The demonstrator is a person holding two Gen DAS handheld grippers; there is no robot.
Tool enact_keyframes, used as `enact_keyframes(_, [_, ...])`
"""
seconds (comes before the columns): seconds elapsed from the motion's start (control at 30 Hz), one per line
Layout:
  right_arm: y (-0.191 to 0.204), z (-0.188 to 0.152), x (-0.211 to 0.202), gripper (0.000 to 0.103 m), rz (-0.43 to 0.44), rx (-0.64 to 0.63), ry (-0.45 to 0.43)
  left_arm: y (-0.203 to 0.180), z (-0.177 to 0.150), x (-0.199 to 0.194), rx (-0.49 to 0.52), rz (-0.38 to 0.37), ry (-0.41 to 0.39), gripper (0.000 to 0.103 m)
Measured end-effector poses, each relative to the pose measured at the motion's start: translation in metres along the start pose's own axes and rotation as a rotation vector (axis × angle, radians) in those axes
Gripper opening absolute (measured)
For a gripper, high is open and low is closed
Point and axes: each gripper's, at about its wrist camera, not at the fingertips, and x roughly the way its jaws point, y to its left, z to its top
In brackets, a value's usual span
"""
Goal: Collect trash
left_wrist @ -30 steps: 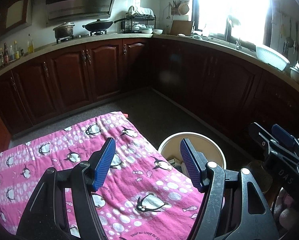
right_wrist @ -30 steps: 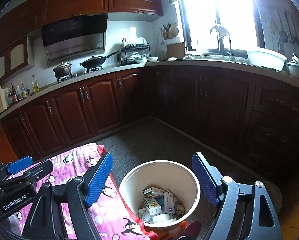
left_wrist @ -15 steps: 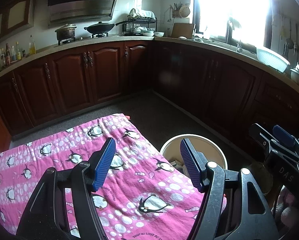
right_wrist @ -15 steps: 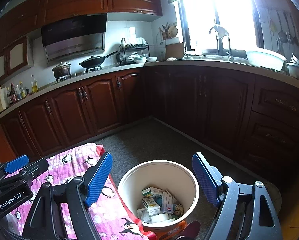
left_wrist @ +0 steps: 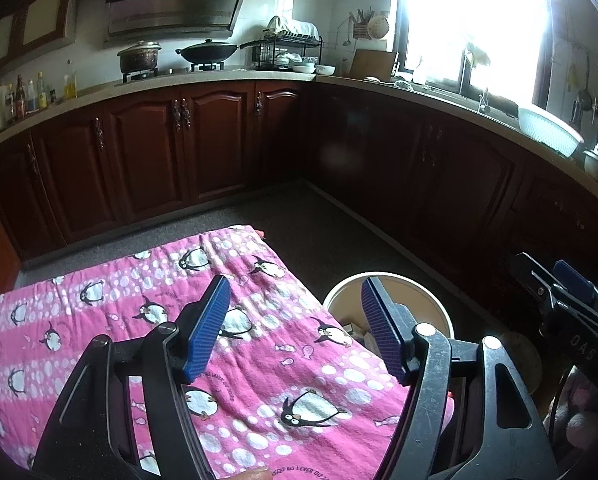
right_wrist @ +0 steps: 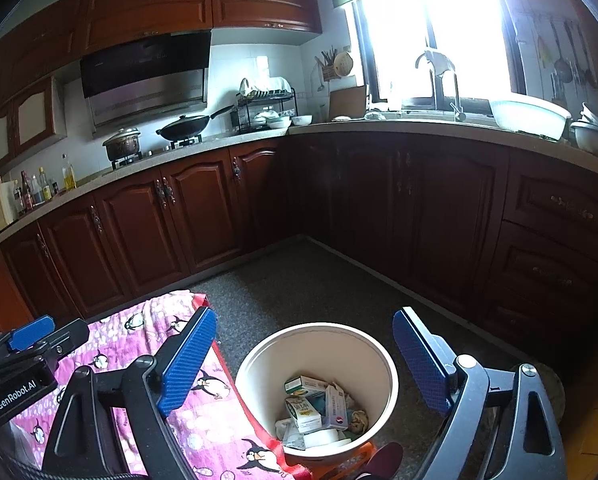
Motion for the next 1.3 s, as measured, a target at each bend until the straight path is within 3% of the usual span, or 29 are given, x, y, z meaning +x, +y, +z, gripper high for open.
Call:
enact_keyframes(0.2, [-0.0020, -0.0002, 0.0005, 0.092, -0.004, 0.003, -0.006, 0.0013, -0.0008, 0.0019, 0.004, -0.002, 0.009, 0.074])
enact_keyframes(0.33, [-0.0036, -0.0008, -0.0001, 0.093, -0.008, 0.011, -0.006, 0.0032, -0.0013, 0.0036, -0.007, -0.013, 0.019, 0.084])
enact_keyframes(1.3, [-0.0057, -0.0006, 0.0022, 0.094, -0.011, 0.008, 0.005, 0.0066, -0.0055, 0.0010, 0.012, 0.043, -0.002, 0.084])
